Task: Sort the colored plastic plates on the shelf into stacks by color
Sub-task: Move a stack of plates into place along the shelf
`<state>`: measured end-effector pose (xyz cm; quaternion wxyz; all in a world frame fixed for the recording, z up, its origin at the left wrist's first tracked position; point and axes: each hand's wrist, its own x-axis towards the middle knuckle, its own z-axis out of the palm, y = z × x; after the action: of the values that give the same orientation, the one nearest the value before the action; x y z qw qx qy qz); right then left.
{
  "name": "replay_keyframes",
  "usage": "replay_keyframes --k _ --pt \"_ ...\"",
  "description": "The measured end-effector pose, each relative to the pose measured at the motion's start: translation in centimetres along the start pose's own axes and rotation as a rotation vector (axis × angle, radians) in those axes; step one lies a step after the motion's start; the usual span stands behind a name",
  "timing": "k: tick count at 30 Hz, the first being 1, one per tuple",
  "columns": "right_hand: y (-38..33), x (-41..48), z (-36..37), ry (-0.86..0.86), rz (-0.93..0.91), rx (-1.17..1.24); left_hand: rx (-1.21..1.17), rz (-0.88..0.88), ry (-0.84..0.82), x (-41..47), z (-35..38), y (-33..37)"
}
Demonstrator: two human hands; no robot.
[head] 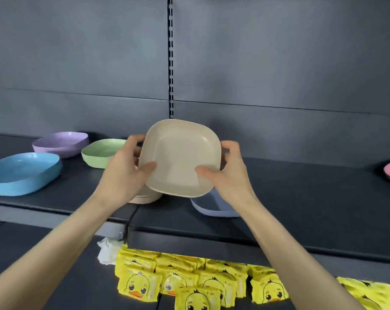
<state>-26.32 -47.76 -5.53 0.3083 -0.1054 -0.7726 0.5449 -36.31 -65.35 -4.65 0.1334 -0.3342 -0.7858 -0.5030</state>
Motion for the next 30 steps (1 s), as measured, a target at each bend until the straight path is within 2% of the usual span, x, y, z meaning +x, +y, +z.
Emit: replay_keyframes --k 5,10,18,30 --pt "-0.3 1.3 6.2 -0.005 0.074 -0.099 0.11 -0.041 -0.107 1.8 -4.1 -4.4" --pt "0.1 3.5 9.1 -0.058 0.164 -0.324 0.173 -0.12 -0.22 3.9 -5.0 -8.0" --pt "1.9 5.4 10.6 -0.154 0.301 -0.579 0.234 -0.199 -0.388 5.0 -5.2 -10.0" --pt "0.7 5.4 10.3 -0.281 0.27 -0.67 0.245 -0.232 -0.572 5.7 -5.2 -10.4"
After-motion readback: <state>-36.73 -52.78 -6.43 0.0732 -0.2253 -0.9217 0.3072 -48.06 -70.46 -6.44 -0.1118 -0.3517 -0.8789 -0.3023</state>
